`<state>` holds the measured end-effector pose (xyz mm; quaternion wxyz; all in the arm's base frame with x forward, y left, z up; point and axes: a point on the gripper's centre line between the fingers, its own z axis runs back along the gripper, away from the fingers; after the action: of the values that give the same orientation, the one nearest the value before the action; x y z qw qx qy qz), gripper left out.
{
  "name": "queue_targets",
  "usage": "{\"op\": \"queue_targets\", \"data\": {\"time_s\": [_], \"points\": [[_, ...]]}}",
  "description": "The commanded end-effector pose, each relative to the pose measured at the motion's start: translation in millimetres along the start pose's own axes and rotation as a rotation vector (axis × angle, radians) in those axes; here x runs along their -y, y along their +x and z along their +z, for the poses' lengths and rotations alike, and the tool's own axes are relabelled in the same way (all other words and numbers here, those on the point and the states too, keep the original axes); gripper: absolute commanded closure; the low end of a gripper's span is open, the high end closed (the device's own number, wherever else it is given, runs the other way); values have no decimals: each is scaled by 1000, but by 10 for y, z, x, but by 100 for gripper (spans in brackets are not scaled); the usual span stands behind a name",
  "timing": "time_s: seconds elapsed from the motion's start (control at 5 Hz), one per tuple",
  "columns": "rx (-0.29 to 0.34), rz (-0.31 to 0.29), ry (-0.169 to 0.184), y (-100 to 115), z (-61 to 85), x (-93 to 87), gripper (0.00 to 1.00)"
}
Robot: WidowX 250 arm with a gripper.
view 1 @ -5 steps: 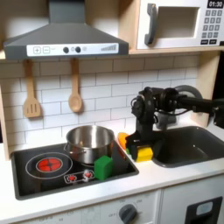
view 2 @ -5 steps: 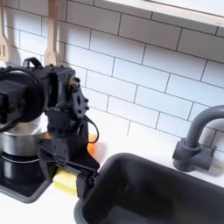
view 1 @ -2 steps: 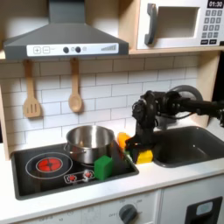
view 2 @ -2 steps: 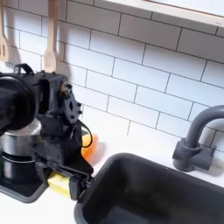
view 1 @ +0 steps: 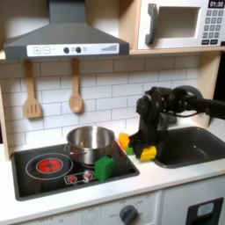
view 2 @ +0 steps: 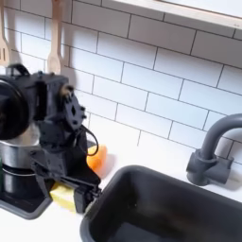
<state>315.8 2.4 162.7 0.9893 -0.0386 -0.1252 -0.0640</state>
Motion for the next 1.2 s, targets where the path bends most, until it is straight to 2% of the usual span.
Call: {"op": "queue_targets", "data": {"time_s": [0.0,0.4,0.8,1.0], "points": [[52,86,11,68,376,-291,100],[96,160,-6,183,564,-618,100],[126,159,-19,390,637,-779,100],[135,176,-20,406,687,-858,100]]}}
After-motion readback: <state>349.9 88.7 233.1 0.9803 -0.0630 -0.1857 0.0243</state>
